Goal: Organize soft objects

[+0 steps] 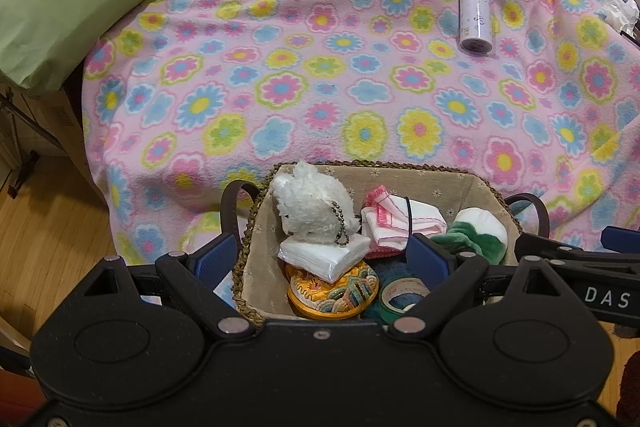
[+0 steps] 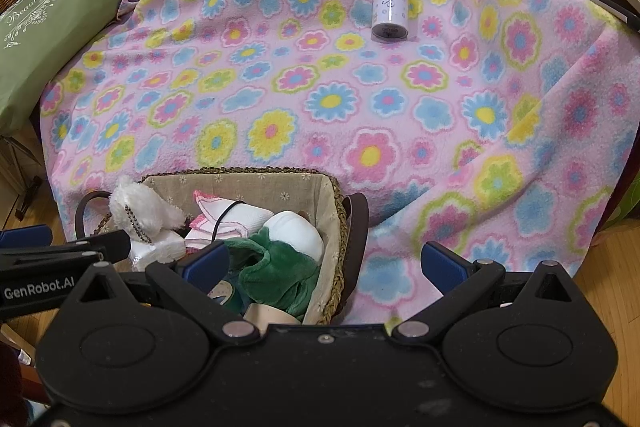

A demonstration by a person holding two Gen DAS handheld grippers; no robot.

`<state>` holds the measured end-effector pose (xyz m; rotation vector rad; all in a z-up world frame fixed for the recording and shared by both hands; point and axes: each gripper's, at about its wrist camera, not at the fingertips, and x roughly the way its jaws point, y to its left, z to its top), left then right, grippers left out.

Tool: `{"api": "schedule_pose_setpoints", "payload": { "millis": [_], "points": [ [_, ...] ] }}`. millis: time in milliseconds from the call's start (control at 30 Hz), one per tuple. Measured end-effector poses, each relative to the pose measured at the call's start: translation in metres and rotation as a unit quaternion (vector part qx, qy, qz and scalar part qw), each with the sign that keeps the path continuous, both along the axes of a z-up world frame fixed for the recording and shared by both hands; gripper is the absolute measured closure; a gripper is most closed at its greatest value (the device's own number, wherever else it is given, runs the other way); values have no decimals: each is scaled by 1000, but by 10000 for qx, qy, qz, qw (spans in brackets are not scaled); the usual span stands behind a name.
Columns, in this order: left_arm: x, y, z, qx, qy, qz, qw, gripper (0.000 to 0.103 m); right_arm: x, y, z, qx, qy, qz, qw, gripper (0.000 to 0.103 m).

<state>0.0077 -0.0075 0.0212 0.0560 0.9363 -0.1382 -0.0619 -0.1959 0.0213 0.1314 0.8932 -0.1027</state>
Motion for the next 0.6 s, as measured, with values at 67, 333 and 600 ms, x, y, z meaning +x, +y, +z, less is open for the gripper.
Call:
{"api": "schedule_pose_setpoints", "payload": {
  "millis": [67,333,600],
  "points": [
    [0,0,0,2,0,7,10000,14,0,0,0,1,1,0,10000,0],
    [0,0,1,5,-3,-4,10000,14,0,0,-1,3,4,2,10000,0],
    [2,1,1,-7,18,-39,10000,14,-1,0,-2,10,13,-5,10000,0]
  ]
}}
